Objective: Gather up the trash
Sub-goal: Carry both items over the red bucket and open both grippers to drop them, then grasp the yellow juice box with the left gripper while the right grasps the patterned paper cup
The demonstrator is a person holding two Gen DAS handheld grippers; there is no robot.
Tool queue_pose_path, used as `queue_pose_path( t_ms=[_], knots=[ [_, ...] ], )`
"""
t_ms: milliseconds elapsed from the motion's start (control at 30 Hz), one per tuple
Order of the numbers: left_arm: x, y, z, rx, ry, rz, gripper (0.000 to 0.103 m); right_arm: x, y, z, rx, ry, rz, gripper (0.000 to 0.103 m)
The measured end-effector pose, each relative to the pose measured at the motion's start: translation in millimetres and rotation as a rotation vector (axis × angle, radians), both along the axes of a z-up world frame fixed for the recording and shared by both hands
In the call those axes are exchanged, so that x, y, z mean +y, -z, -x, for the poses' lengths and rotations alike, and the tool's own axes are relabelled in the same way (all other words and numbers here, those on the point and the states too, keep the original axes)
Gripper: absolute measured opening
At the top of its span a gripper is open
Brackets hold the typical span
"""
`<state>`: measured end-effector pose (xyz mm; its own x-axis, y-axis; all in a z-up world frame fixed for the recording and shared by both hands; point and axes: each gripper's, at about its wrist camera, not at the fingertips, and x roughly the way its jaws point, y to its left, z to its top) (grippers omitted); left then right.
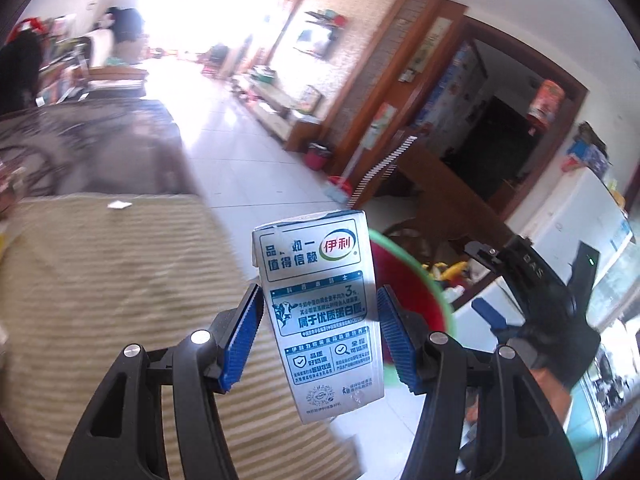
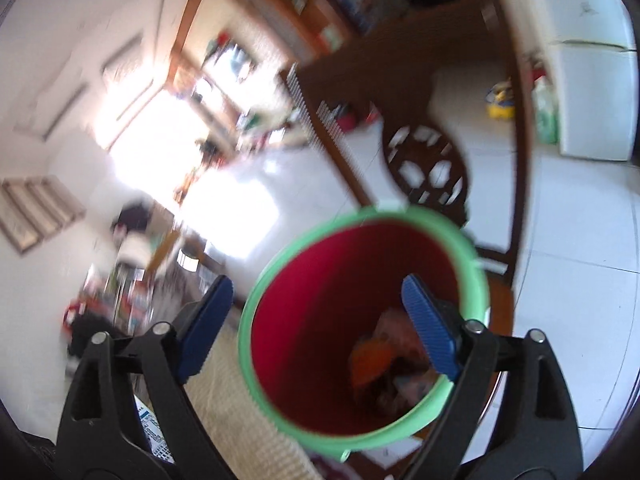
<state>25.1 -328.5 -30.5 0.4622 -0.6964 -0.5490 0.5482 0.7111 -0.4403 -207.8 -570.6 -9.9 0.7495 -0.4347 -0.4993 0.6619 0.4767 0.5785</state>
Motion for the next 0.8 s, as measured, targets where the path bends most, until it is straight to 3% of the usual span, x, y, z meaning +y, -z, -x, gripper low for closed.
queue_pose_path(
  t_ms=[200, 267, 333, 600, 800],
  knots=[
    [-67, -6, -16, 0.027, 0.101, 0.031, 0.057, -8, -1, 23, -0.073, 0.132, 0.012, 0.087],
    [-81, -3, -22, 0.035, 0.083, -0.007, 0.07, -8, 0, 20, -0.066, 0.126, 0.019, 0.087],
    [-79, -1, -24, 0.048, 0.063, 0.004, 0.071, -8, 1, 11, -0.043, 0.092, 0.027, 0.088],
    [0, 26, -6, 0.04, -0.049, -0.089, 0.071, 14, -4, -24, 0.013, -0.046, 0.052, 0.089],
    [100, 35, 8, 0.02, -0.235, -0.159, 0.071, 44, -6, -53, 0.056, -0.167, 0.08, 0.09]
  ],
)
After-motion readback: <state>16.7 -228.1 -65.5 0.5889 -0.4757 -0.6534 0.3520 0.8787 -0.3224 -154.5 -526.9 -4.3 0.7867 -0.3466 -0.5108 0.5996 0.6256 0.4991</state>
